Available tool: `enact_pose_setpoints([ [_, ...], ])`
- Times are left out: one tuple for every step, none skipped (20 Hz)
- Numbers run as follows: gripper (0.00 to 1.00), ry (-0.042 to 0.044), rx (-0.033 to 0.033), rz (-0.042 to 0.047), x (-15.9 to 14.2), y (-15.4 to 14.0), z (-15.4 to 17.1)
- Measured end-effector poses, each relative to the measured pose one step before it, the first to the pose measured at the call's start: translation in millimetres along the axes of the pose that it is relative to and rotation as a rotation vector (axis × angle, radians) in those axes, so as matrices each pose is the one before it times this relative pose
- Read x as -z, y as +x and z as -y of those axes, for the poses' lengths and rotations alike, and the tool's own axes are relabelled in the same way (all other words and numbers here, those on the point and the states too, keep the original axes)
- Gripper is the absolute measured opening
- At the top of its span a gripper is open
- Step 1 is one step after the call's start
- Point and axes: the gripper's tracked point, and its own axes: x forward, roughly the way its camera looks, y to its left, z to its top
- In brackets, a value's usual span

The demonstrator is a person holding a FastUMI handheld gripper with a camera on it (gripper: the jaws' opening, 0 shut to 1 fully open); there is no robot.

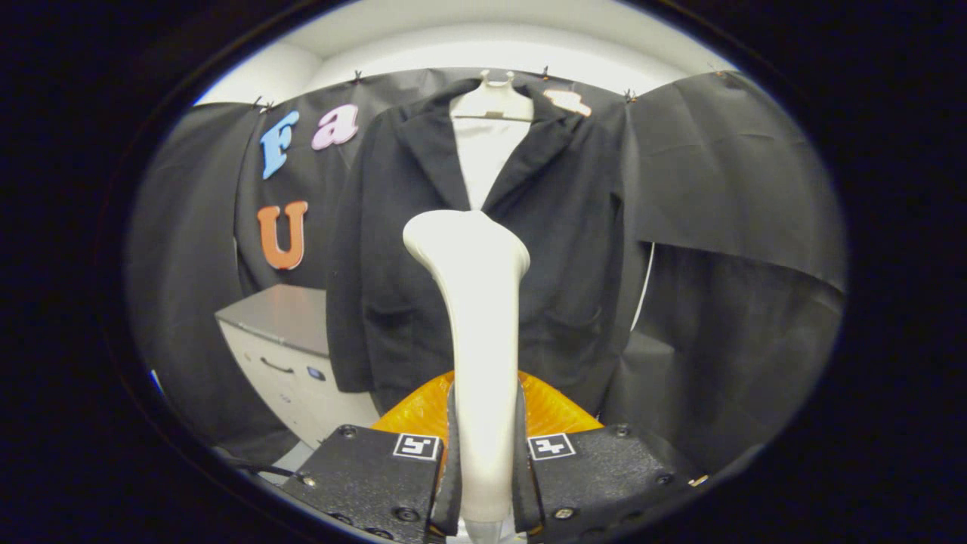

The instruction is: Iron the clothes twice with a garment steamer, once on the left side and once on the right side.

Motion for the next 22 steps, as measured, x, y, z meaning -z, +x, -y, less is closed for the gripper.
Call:
enact_pose_setpoints([
  [0.3,0.00754,0.01032,0.02469,-16.7,1.9,6.7],
  [0.3,0.00458,0.0098,0.02693,-15.51,0.9,8.28],
  [0.3,0.00096,0.01295,0.0231,-14.65,3.72,5.61],
  [0.29,0.00543,0.01148,0.02187,-15.03,4.75,6.02],
  [0.3,0.00592,0.0091,0.01833,-14.49,3.99,5.81],
  [0.29,0.00704,0.00769,0.01634,-11.07,2.65,6.01],
  [0.29,0.00733,0.00931,0.01721,-12.87,5.22,6.01],
  [0.29,0.00682,0.00844,0.01471,-10.84,5.68,4.77],
  [0.29,0.0049,0.00692,0.01193,-9.2,6.1,4.91],
  [0.29,0.00839,0.00616,0.00682,-7.81,6.41,2.54],
  [0.29,0.00859,0.00401,0.00437,-7.01,5.47,3.57],
  [0.29,0.0084,0.00468,0.0012,-5.21,5.76,3.91],
  [0.29,0.00477,0.00424,0.00068,-2.89,6.37,1.88],
  [0.29,0.00317,0.00334,-0.0006,-2.05,5.52,0.5],
  [0.29,0.00163,0.00015,-0.00232,0.01,3.51,1.24],
  [0.29,0.00255,-0.00152,-0.00426,1.22,2.65,-0.49],
  [0.29,0.00097,-0.00186,-0.00479,1.99,2.04,-0.62],
  [0.3,-0.00085,-0.00267,-0.00494,2.9,1.47,-1.36],
  [0.3,-0.00077,-0.0019,-0.00569,4.48,0.52,0.93],
  [0.3,-0.00008,-0.00355,-0.00597,3.2,0.34,-0.73],
  [0.3,0.00115,-0.00223,-0.00759,4.34,1.45,-2.16],
  [0.3,-0.00032,-0.00232,-0.00754,4.77,-0.95,0.47],
])
